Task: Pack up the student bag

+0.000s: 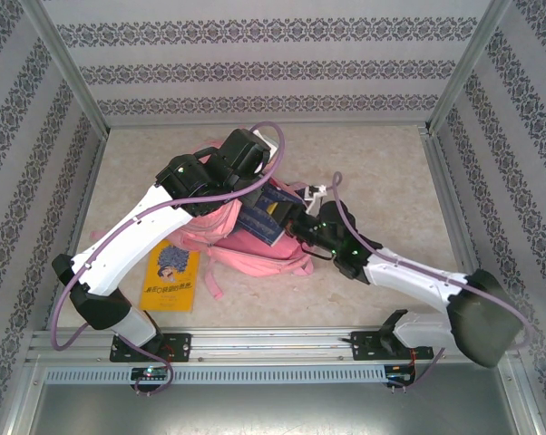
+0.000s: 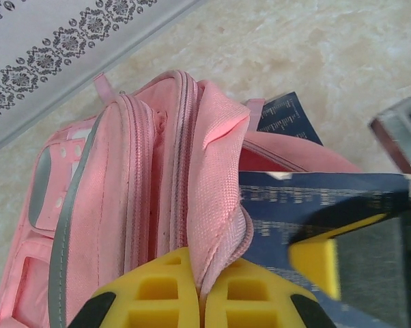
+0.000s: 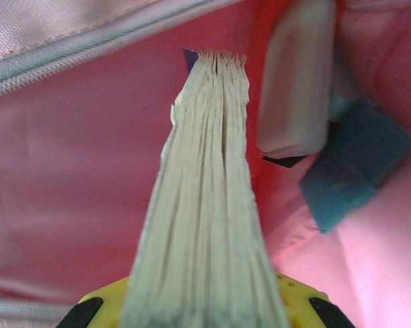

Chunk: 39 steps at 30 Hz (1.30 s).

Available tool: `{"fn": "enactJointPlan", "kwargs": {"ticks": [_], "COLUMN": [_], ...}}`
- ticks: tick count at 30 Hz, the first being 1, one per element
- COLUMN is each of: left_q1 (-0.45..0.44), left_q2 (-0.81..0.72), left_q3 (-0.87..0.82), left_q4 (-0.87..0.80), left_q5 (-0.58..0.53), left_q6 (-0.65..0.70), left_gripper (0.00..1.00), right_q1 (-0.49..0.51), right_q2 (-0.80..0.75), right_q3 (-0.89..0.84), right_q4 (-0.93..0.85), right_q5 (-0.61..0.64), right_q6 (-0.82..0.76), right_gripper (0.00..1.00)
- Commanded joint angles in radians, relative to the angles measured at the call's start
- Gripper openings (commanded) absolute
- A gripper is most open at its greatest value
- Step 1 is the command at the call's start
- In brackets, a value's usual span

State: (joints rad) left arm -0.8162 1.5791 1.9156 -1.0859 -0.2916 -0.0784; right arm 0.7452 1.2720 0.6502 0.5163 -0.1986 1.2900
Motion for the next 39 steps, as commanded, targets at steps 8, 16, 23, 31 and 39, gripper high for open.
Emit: {"fn": "enactJointPlan", "kwargs": {"ticks": [8,16,23,31,39], "left_q1": [0.014,0.017,0.017,0.11,0.293], "left_q2": [-0.044,-0.046,-0.038,-0.037,-0.075], "left_q3": [0.104,0.154,0.145,0.106,-0.014], "left_q4": [0.07,0.066,0.093,0.113,0.205], "left_q5": [-0.033,-0.015,0.046,0.093,0.218], "left_q6": [0.03,0.041,0.029,0.003,-0.089], "left_gripper": [0.0,0.0,0.0,0.0,0.0], "right_q1": [0.07,0.108,0.15,0.138,0.132], "right_q2": [0.276,0.407,0.549,0.826,0.649], "right_q3": [0.228,0.329,0.52,0.732,0.622], "right_q4": [-0.006,-0.08,-0.167,0.121,0.131], "right_q5": [0.156,0.199,0.293,0.156,0.081], "right_q6": [0.125,0.088,0.094,0.074,-0.148], "right_gripper": [0.0,0.0,0.01,0.41,0.66]}}
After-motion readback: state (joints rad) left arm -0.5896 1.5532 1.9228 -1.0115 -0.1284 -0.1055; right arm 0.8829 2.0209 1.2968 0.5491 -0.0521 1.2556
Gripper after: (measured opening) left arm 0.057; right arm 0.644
